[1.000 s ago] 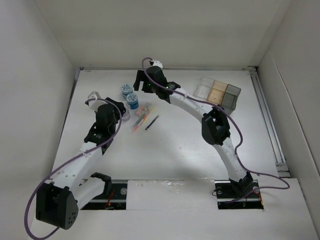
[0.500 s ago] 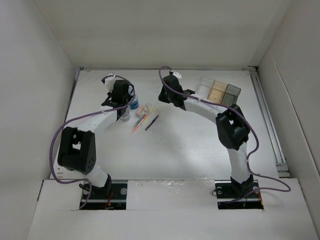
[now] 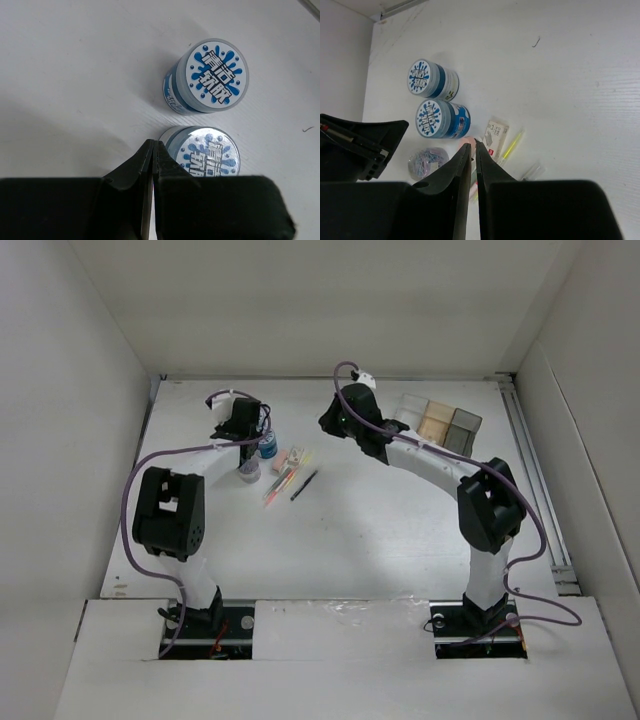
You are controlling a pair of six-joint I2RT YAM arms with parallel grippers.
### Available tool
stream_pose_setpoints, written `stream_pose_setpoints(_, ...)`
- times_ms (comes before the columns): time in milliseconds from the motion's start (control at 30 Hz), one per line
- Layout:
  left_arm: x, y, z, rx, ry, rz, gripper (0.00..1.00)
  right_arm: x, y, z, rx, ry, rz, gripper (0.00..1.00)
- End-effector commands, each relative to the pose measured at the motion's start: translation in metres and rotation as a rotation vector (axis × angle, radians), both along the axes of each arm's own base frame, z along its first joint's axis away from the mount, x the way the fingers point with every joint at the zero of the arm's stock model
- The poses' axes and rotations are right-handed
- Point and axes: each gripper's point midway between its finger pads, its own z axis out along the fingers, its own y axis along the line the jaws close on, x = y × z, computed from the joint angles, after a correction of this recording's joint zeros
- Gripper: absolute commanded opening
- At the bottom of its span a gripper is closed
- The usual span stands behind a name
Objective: Sort the stationery into containers
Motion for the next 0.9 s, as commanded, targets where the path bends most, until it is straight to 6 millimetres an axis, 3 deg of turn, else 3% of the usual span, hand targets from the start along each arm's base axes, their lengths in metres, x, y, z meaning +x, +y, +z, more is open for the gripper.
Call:
stream_pose_setpoints(0,0.017,0.002,0.017,0.024,-0.03,0.008,0.0,0.002,0.003,0.026,0.056,-0.058,0.016,0.14)
stream_pose_setpoints(167,0.025,-0.006,-0.002,0.017,0.015,-0.025,0.0,0.002,0.004,0.021,0.054,-0.048,0.024,0.17)
stream_pose_setpoints(333,0.028,-0.018,-0.006,-0.026,0.008,-0.072,0.0,0.002,0.005,0.016,0.048,-0.041,0.024,0.23)
stream_pose_setpoints(467,0.031,-0.031,-0.01,-0.072,0.008,-0.126,0.0,0.004,0.006,0.006,0.037,-0.026,0.024,0.38)
stream_pose_setpoints(533,0.03,-0.048,-0.013,-0.098,0.009,-0.166,0.0,0.004,0.009,0.004,0.04,-0.022,0.034,0.44)
stream_pose_setpoints(700,0.031,-0.08,-0.008,-0.163,-0.015,-0.277,0.0,0.005,0.011,-0.006,0.025,-0.009,0.046,0.66)
stream_pose_setpoints(767,0.028,-0.073,0.008,-0.176,-0.051,-0.263,0.0,0.011,0.009,0.004,0.037,-0.026,0.037,0.71)
stream_pose_setpoints(800,0.019,-0.067,0.001,-0.188,-0.041,-0.254,0.0,0.012,0.009,0.0,0.031,-0.018,0.037,0.74)
stream_pose_setpoints(833,0.018,-0.066,0.025,-0.216,-0.113,-0.272,0.04,0.014,0.01,-0.005,0.014,-0.013,0.041,0.79)
stream_pose_setpoints(867,0.014,-0.062,0.03,-0.234,-0.134,-0.264,0.11,0.014,0.013,-0.006,0.014,-0.005,0.051,0.8)
